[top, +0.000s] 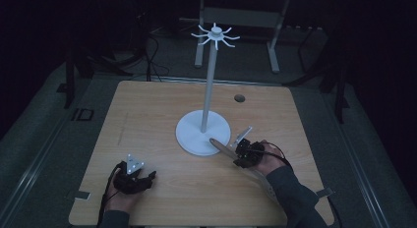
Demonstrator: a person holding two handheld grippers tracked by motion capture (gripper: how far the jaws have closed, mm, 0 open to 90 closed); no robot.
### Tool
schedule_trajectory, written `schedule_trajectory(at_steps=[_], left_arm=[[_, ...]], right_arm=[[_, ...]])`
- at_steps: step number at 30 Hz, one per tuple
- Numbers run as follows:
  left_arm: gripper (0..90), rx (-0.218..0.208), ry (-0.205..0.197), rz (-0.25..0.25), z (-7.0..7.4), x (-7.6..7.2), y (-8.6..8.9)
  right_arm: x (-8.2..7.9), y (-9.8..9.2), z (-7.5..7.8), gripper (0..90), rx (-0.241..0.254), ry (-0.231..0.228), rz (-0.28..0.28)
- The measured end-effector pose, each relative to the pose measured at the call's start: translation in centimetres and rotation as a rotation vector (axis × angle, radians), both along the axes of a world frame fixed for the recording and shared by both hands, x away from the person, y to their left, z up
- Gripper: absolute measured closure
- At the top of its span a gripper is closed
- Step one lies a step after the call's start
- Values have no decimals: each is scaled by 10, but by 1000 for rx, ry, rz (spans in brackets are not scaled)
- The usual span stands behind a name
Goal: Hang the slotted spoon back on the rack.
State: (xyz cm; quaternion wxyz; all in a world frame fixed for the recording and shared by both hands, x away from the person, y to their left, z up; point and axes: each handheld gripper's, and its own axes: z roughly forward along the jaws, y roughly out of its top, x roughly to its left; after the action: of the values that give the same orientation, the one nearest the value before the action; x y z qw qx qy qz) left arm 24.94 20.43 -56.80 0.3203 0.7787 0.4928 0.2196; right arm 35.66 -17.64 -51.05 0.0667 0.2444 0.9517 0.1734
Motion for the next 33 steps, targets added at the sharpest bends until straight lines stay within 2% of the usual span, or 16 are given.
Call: schedule_trajectory(at_steps=[17, 33], left_arm=[[378, -5, -11, 4, 1, -1, 1], [379, -3, -13, 2, 1, -1, 1]], right_arm=[[2, -9, 24, 752, 151, -144, -59], [4, -9, 43, 752, 280, -235, -103]])
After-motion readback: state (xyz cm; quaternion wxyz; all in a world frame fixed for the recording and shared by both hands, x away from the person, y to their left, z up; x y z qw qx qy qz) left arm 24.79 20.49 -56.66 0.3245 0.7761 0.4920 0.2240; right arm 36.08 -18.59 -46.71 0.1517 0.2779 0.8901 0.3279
